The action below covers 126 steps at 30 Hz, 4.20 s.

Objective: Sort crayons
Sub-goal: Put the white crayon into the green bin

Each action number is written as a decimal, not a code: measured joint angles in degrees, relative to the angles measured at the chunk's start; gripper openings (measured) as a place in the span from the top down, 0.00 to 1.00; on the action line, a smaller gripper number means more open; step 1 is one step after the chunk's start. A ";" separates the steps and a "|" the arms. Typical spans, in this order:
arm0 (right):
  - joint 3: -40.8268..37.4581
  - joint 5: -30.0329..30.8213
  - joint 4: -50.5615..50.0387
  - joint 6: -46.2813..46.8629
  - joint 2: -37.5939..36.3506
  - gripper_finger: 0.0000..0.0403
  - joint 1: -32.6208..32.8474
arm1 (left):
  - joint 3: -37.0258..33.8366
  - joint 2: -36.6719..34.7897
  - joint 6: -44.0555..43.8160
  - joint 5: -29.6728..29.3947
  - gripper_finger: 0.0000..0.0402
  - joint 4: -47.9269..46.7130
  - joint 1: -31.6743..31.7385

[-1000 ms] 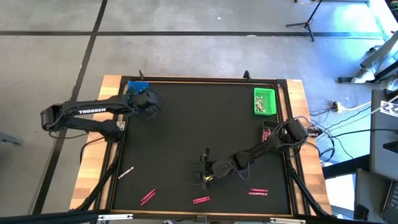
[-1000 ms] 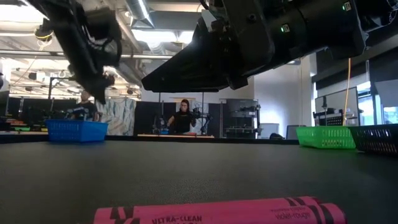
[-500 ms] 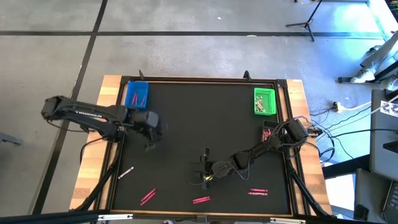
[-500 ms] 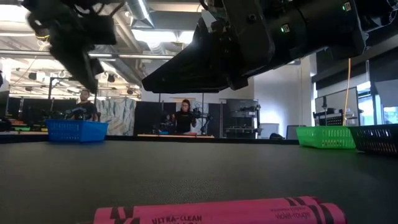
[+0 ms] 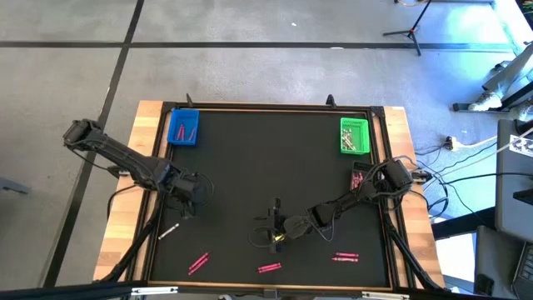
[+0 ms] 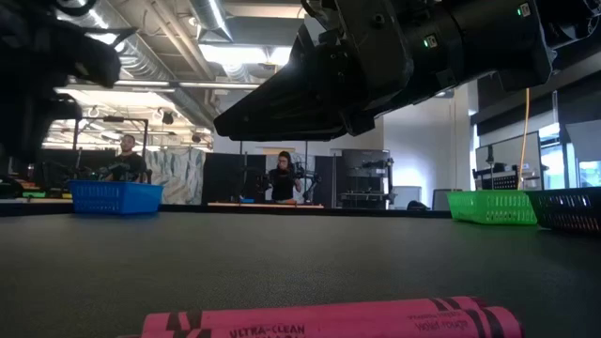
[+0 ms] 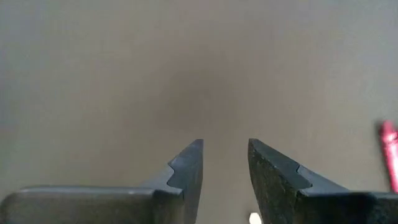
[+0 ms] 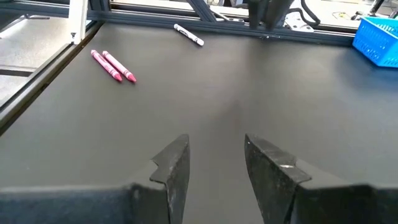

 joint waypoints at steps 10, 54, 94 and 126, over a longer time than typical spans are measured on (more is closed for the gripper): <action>0.00 0.00 0.15 0.02 0.02 0.62 0.00 | -0.04 8.36 -9.47 3.64 0.71 -5.52 -5.34; 0.00 0.00 -0.16 1.04 0.02 0.62 -0.02 | 0.15 25.10 -23.87 18.05 0.75 4.37 -23.20; 0.00 -3.62 -0.12 7.87 0.02 0.52 -0.39 | 4.66 15.16 9.27 -21.17 0.98 20.07 -22.74; 0.00 0.05 8.54 4.41 0.04 0.37 -0.48 | -15.22 19.63 37.39 -34.66 0.98 94.16 -16.07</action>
